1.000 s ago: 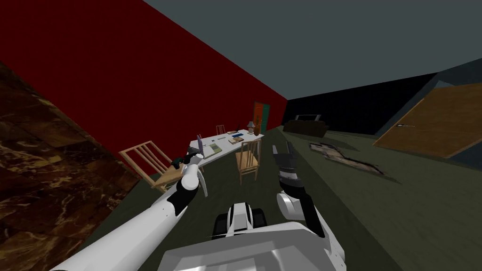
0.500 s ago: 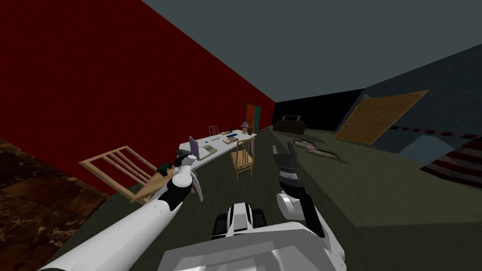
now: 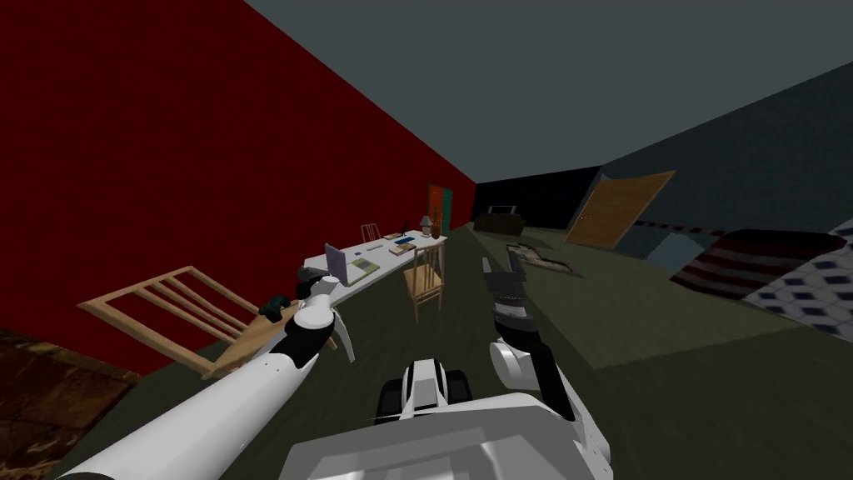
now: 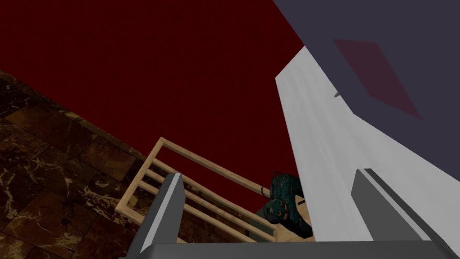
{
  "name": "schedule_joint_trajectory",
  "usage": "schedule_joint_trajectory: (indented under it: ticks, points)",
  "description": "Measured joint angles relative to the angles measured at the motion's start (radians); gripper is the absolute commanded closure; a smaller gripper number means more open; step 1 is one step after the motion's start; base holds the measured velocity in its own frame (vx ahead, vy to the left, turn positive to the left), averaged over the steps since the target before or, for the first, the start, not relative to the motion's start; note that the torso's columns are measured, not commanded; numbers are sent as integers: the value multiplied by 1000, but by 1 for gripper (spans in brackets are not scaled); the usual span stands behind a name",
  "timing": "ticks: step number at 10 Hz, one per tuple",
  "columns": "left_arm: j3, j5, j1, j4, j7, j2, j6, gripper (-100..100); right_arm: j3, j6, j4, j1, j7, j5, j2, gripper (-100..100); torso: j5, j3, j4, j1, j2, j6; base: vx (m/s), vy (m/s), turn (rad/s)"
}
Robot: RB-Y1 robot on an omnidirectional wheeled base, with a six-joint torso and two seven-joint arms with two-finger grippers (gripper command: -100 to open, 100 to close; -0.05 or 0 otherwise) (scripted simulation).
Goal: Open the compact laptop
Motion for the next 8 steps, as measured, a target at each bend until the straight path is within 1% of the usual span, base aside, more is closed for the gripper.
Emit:
schedule_joint_trajectory:
  ticks: [1, 2, 3, 4, 5, 6, 7, 8]
  points:
    - [13, -1, 4, 31, 2, 26, -12, -100, 0, 0, 0, 0, 0, 0, 0, 0, 0, 1, 1, 0, 3, 1, -77, 36, -370]
    - [43, -6, -1, 41, -12, 43, -23, -100, 0, 0, 0, 0, 0, 0, 0, 0, 0, 4, 2, 1, 6, 1, -81, 35, -254]
    - [66, -8, -3, 33, -24, 47, -23, -100, 0, 0, 0, 0, 0, 0, 0, 0, 0, 4, 2, 1, 7, -1, -33, 14, -39]
    - [68, -8, -3, 32, -26, 47, -22, 100, 0, 0, 0, 0, 0, 0, 0, 0, 0, 2, 1, 1, 3, -1, 41, -16, 326]
    - [50, -6, -3, 37, -19, 40, -22, 100, 0, 0, 0, 0, 0, 0, 0, 0, 0, 0, 0, 0, -1, -2, 88, -44, 490]
    - [21, -1, 8, -3, -5, 4, -4, 100, 0, 0, 0, 0, 0, 0, 0, 0, 0, -1, -1, -1, -2, 0, 120, -76, 528]
    - [-9, 3, 3, 15, 10, -1, 2, 100, 0, 0, 0, 1, 0, 0, 0, 0, -1, -1, 0, -2, -2, 0, 95, -61, 107]
    - [-28, 5, 1, 9, 15, -9, 9, 100, 0, 0, 0, 0, 0, 0, 0, 0, 0, 1, 1, 0, 2, 2, 73, -26, 189]
